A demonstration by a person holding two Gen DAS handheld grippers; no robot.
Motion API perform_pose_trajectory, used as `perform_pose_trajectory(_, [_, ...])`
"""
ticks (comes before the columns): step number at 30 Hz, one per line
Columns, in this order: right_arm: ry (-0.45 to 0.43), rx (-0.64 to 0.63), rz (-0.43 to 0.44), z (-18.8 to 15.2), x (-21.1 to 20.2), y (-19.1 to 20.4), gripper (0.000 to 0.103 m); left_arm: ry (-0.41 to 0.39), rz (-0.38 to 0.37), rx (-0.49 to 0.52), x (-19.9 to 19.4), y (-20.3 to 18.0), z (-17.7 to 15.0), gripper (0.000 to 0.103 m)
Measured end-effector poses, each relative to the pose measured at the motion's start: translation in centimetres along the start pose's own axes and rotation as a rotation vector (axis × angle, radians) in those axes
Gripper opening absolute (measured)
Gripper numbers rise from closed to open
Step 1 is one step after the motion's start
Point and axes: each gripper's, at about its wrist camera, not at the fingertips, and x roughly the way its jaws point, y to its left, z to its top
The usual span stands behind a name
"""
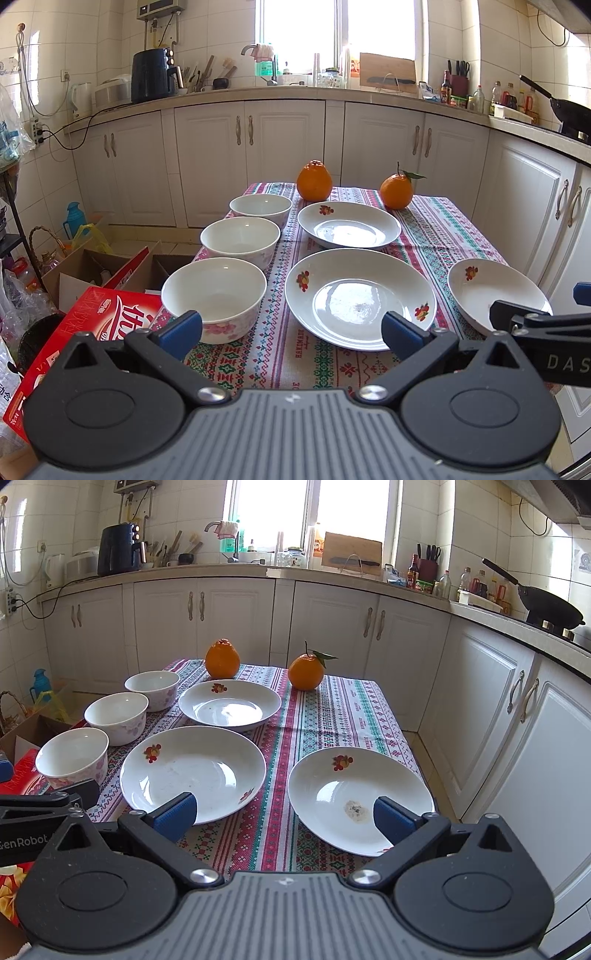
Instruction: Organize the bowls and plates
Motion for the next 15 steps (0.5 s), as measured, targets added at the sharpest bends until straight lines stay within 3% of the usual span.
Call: perform_pose_trajectory(15, [0.005,-0.007,0.006,0.17,0.26,-0.07,0.103,0.007,0.004,0.008,0.11,-0.13,0.22,0.102])
